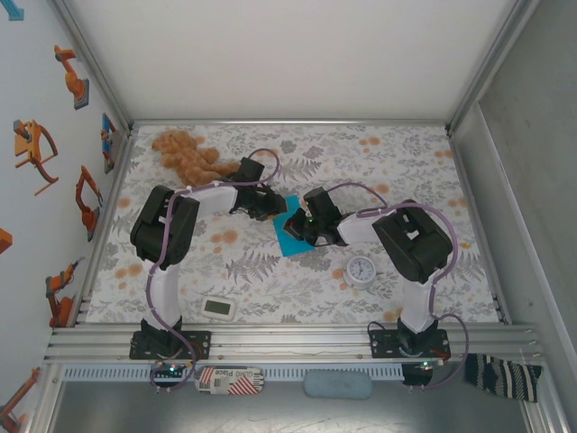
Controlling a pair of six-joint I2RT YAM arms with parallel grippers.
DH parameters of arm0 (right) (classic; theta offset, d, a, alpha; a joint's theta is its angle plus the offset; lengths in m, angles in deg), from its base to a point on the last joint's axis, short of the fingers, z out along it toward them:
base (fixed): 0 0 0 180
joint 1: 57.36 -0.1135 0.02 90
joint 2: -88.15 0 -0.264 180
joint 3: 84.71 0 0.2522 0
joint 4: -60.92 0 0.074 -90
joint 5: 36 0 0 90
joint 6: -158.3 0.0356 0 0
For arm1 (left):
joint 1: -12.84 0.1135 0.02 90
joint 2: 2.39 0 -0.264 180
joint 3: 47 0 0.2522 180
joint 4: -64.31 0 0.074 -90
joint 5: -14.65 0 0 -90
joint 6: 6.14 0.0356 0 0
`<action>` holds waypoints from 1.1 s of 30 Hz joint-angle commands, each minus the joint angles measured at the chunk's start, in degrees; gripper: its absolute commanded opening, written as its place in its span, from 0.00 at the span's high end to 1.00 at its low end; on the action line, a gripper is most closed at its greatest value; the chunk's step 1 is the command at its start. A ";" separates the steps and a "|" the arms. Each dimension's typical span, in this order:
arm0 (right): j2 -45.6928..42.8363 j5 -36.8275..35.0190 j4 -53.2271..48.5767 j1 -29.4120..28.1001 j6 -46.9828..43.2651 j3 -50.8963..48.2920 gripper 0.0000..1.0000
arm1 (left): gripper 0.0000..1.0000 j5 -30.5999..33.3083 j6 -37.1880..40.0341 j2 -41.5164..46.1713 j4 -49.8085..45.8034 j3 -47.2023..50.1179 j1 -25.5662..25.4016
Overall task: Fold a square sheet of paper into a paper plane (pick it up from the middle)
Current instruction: Fold the triangle a second time at the center of the table.
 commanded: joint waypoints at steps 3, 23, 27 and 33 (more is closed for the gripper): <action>1.25 -1.99 1.20 -0.32 0.94 0.16 1.00 | 0.65 0.38 1.34 -1.91 -1.71 -0.02 0.46; 0.48 -3.30 -0.47 -0.28 0.82 -1.25 1.00 | 0.65 0.47 1.46 -1.76 -1.86 -0.14 0.70; 0.29 -3.22 -0.38 -0.30 0.76 -1.42 1.00 | 0.65 0.26 1.56 -2.06 -1.85 -0.18 0.78; 0.98 -2.87 -0.29 -0.31 0.76 -1.35 1.00 | 0.65 0.27 1.56 -1.98 -1.86 -0.24 0.79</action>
